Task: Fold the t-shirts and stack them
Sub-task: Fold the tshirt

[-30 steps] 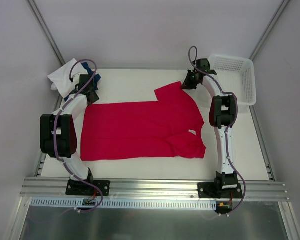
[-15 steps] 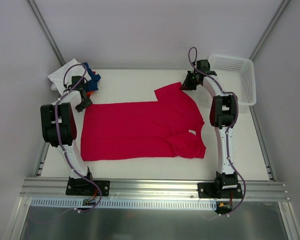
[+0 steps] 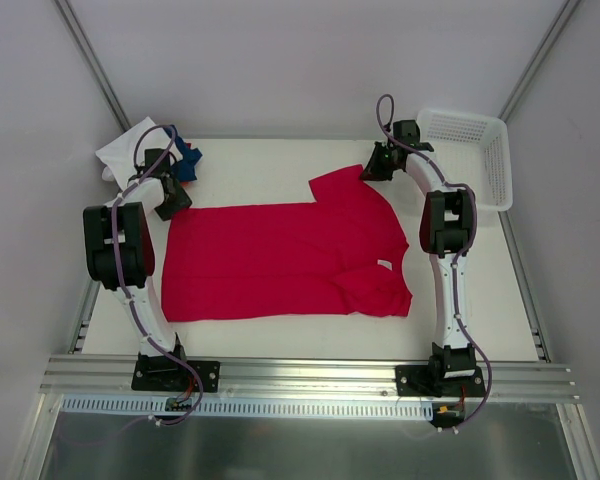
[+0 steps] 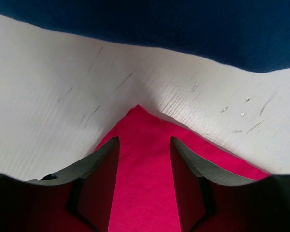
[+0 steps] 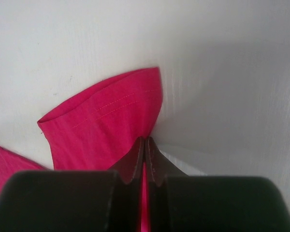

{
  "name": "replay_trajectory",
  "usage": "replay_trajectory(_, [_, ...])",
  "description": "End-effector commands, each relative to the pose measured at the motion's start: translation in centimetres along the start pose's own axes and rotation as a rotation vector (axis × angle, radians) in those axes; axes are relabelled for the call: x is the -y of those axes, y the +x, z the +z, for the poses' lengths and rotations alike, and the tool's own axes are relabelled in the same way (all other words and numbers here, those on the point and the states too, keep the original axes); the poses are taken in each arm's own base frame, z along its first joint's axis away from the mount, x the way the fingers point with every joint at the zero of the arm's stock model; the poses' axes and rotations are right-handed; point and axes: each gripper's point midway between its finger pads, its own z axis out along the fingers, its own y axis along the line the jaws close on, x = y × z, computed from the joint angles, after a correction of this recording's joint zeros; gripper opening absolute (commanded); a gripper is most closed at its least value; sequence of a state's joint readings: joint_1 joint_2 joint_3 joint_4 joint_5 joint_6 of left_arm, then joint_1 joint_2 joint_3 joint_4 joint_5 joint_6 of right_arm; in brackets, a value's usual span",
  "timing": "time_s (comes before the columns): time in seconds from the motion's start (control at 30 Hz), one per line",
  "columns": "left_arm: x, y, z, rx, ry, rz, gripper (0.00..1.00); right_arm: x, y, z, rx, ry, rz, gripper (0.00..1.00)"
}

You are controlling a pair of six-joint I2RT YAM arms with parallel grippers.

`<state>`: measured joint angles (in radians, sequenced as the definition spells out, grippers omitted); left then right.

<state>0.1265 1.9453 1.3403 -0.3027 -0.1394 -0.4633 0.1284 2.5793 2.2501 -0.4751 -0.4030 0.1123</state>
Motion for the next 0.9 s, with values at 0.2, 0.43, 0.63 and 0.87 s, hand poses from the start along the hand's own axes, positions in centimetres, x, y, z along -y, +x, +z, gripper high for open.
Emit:
replay_trajectory(0.2, [-0.5,-0.9,1.1,-0.02,0.003,-0.002,0.46,-1.4,-0.1,-2.2,-0.006,-0.003,-0.018,0.01])
replay_trajectory(0.43, [-0.9,-0.3,2.0,-0.068,-0.023,0.009,0.3,-1.5,0.0,-2.2,-0.005,-0.006,-0.022,0.01])
replay_trajectory(0.63, [-1.0,-0.4,2.3,-0.075,-0.031,0.011,0.07,-1.7,0.3,-2.2,-0.009,-0.007,-0.024,0.01])
replay_trajectory(0.87, [-1.1,-0.2,2.2,-0.082,-0.04,0.008,0.0,-1.9,0.3,-2.5,-0.005,-0.003,-0.034,0.01])
